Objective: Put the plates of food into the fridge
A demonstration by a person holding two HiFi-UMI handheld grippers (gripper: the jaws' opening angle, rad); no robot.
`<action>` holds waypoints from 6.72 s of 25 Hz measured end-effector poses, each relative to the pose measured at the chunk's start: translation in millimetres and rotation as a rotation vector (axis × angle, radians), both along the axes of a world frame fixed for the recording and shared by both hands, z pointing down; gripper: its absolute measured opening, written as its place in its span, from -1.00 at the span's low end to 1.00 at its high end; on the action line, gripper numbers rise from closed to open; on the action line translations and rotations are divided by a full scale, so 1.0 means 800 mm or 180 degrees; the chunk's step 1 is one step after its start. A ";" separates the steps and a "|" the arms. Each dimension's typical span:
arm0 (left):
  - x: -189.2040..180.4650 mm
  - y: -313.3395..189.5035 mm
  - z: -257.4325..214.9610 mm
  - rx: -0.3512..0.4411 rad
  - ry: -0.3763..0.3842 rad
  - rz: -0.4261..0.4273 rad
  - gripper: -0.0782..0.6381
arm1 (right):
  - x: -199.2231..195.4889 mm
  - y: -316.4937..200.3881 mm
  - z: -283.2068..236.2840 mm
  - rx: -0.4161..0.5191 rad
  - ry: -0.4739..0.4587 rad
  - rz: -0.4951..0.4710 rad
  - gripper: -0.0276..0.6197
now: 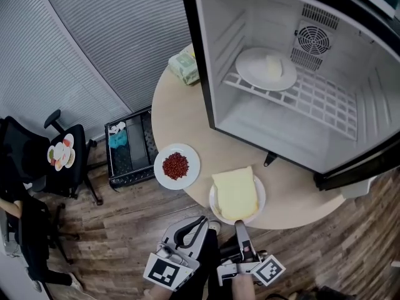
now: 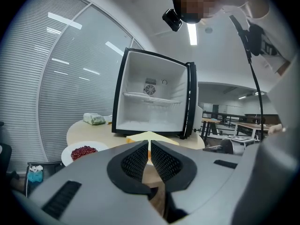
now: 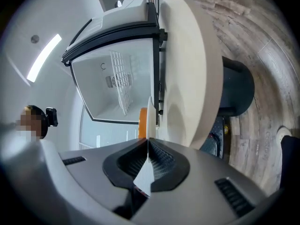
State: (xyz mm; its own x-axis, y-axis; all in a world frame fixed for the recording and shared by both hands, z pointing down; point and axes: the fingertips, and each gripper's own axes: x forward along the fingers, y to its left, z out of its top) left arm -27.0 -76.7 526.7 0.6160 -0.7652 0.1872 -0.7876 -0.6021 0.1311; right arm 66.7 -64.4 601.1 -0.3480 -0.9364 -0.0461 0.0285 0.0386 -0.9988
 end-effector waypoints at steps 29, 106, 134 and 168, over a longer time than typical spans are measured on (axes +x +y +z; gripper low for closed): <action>0.071 -0.049 -0.124 -0.0073 0.0304 0.0778 -0.77 | 0.084 -0.012 -0.190 0.0166 0.0071 0.0458 -0.87; 0.205 -0.169 -0.186 -0.0093 0.0577 0.1680 -0.77 | 0.193 -0.161 -0.252 -0.0237 0.1854 0.1352 -0.70; 0.138 0.003 -0.134 -0.0079 0.0432 0.1446 -0.77 | 0.090 0.015 -0.215 0.0290 0.4658 0.0940 -0.89; 0.029 -0.014 -0.094 -0.0083 0.0332 0.0204 -0.77 | -0.016 0.000 -0.153 0.0561 0.3754 -0.0168 -0.89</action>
State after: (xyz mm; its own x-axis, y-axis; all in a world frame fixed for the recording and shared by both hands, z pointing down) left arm -3.7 -88.0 451.2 0.6806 -0.7194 0.1389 -0.7290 -0.6460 0.2265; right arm 53.9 -64.5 479.1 -0.2998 -0.9325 0.2014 -0.8974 0.2040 -0.3912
